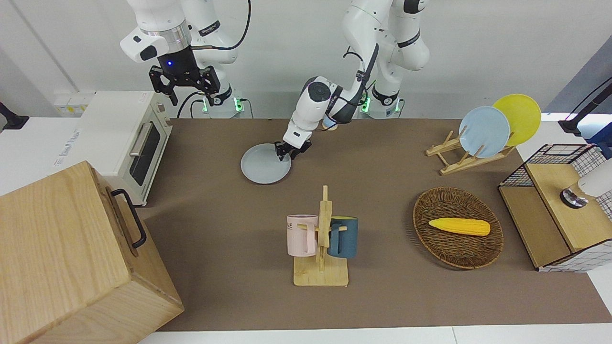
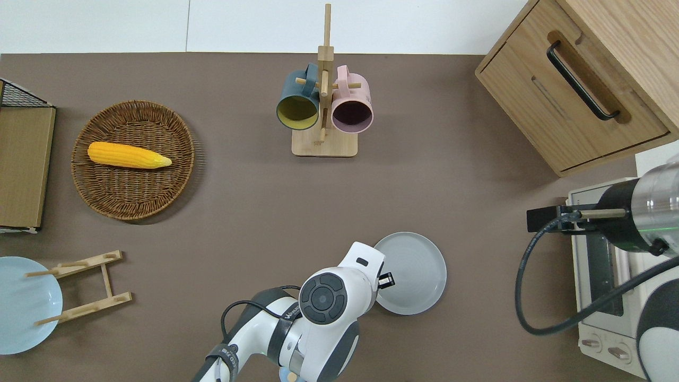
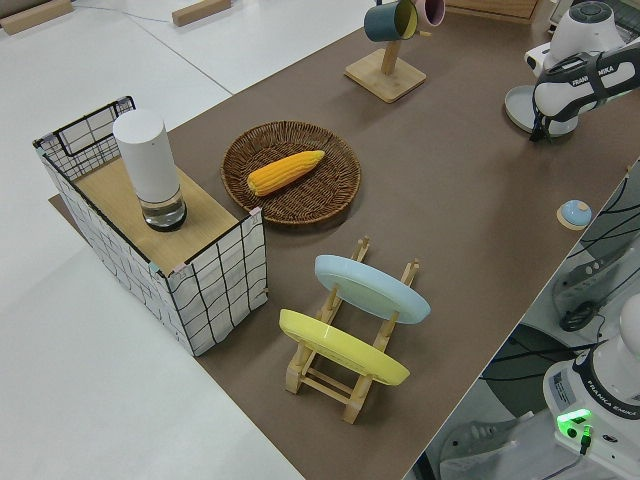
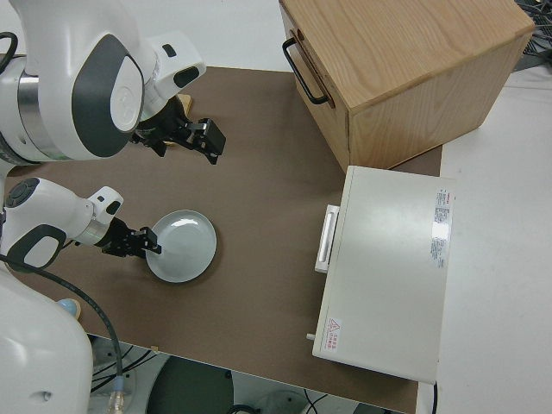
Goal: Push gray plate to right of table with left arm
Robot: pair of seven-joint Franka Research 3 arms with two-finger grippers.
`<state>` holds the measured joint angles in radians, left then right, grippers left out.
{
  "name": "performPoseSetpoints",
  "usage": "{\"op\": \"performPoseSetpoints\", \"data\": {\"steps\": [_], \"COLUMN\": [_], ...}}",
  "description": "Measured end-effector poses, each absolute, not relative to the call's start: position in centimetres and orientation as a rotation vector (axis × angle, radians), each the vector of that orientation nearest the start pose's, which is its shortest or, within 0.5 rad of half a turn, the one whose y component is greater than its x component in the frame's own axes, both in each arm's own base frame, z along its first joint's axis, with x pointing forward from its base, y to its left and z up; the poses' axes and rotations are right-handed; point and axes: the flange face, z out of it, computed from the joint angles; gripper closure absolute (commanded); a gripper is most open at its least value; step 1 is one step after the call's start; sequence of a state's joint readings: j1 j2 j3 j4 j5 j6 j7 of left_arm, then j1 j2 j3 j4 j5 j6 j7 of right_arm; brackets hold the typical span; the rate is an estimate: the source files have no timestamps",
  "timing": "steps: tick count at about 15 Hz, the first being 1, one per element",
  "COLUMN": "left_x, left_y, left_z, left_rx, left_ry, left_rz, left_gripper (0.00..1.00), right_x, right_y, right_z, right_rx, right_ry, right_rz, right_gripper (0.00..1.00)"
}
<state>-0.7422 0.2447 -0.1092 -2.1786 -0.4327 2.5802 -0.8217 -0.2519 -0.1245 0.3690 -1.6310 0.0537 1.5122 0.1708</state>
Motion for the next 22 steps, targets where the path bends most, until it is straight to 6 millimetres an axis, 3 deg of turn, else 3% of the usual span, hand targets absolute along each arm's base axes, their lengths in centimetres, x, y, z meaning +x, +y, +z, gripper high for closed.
{"op": "performPoseSetpoints", "data": {"steps": [5, 8, 10, 12, 15, 19, 22], "left_x": [38.6, 40.0, 41.7, 43.8, 46.2, 48.9, 50.9], "left_y": [-42.2, -39.8, -36.6, -31.5, -26.0, -21.0, -16.2], "left_z": [30.2, 32.7, 35.4, 38.9, 42.4, 46.8, 49.5], "left_rx": [-3.368, -3.341, -3.339, -3.339, -3.301, -3.241, -3.239], "left_ry": [-0.611, -0.618, -0.577, -0.518, -0.405, -0.368, -0.2], "left_rz": [0.235, 0.303, 0.348, 0.423, 0.416, 0.35, 0.31], "left_gripper": [0.01, 0.01, 0.01, 0.01, 0.01, 0.01, 0.01], "right_x": [50.6, 50.6, 50.6, 50.6, 50.6, 50.6, 50.6], "right_y": [7.9, 7.9, 7.9, 7.9, 7.9, 7.9, 7.9], "right_z": [65.3, 65.3, 65.3, 65.3, 65.3, 65.3, 65.3], "right_rx": [-3.132, -3.132, -3.132, -3.132, -3.132, -3.132, -3.132], "right_ry": [0.083, 0.083, 0.083, 0.083, 0.083, 0.083, 0.083], "right_rz": [0.006, 0.006, 0.006, 0.006, 0.006, 0.006, 0.006], "right_gripper": [0.005, 0.005, 0.005, 0.005, 0.005, 0.005, 0.005]}}
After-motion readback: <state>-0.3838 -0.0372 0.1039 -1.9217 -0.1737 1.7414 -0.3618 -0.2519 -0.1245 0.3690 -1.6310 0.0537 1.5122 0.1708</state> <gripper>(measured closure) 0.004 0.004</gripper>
